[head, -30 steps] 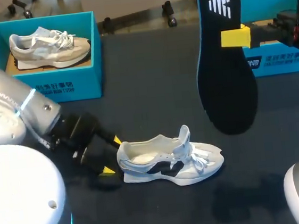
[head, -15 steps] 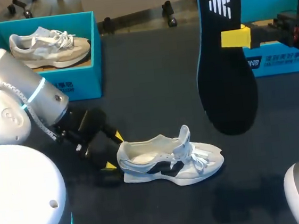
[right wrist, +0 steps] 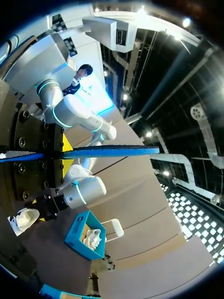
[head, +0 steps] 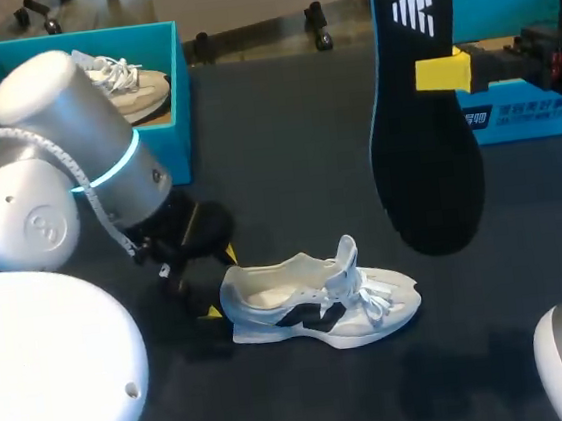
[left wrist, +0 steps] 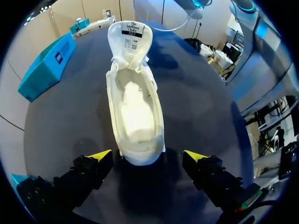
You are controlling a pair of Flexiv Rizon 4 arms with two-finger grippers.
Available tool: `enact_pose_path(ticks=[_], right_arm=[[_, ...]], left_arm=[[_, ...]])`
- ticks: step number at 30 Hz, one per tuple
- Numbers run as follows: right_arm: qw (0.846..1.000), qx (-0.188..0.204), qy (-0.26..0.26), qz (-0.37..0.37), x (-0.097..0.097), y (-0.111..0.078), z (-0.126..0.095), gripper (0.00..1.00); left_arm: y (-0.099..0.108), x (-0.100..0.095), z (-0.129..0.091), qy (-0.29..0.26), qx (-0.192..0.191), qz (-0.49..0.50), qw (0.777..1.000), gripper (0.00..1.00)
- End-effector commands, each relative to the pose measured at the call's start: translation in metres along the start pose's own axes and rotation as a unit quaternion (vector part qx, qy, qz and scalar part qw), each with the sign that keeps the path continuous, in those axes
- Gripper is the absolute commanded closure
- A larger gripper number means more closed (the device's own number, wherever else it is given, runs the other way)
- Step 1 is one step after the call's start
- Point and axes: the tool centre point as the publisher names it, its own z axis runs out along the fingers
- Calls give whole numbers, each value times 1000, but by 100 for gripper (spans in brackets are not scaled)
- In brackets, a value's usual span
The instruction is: Take the shoe out of the shoebox, open the shoe tongue, remove and reinsert the insole, then place the shoe into the shoebox
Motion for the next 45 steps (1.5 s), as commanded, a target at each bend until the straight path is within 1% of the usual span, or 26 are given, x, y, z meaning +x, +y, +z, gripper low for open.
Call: enact_pose_path(ticks=[1, 3, 4, 12, 14, 16, 17, 24, 30, 35, 39, 42, 45], right_arm=[[1000, 3, 1, 1, -2, 4, 4, 100], [1000, 3, 1, 1, -2, 4, 4, 100], [1000, 3, 1, 1, -2, 4, 4, 100], [1000, 3, 1, 1, -2, 4, 4, 100], [1000, 3, 1, 1, -2, 4, 4, 100], [1000, 3, 1, 1, -2, 4, 4, 100], [1000, 3, 1, 1, -2, 4, 4, 100], [1000, 3, 1, 1, -2, 4, 4, 100], [1000, 3, 1, 1, -2, 4, 4, 100], [1000, 3, 1, 1, -2, 4, 4, 100], [1000, 3, 1, 1, -2, 4, 4, 100], [1000, 3, 1, 1, -2, 4, 4, 100], [1000, 3, 1, 1, -2, 4, 4, 100]], left_arm=[[-4, 0, 1, -1, -100, -6, 995, 0], [-4, 1, 2, -4, -116, -9, 993, 0], [-4, 1, 2, -2, -113, -11, 993, 0], [-8, 3, 7, -4, -128, -14, 992, 0], [-9, 3, 8, -10, -141, -14, 990, 0], [-9, 3, 9, -9, -142, -17, 990, 0], [-10, 3, 10, -14, -149, -18, 989, 0], [-14, -1, 12, -14, -147, -22, 989, 0], [-18, -5, 3, -18, -149, -12, 989, 0], [-29, -8, -15, -34, -139, 1, 990, 0], [-40, -15, -24, -46, -131, 10, 990, 0], [-47, -22, -23, -53, -131, 13, 990, 0], [-53, -29, -17, -56, -130, 12, 990, 0]])
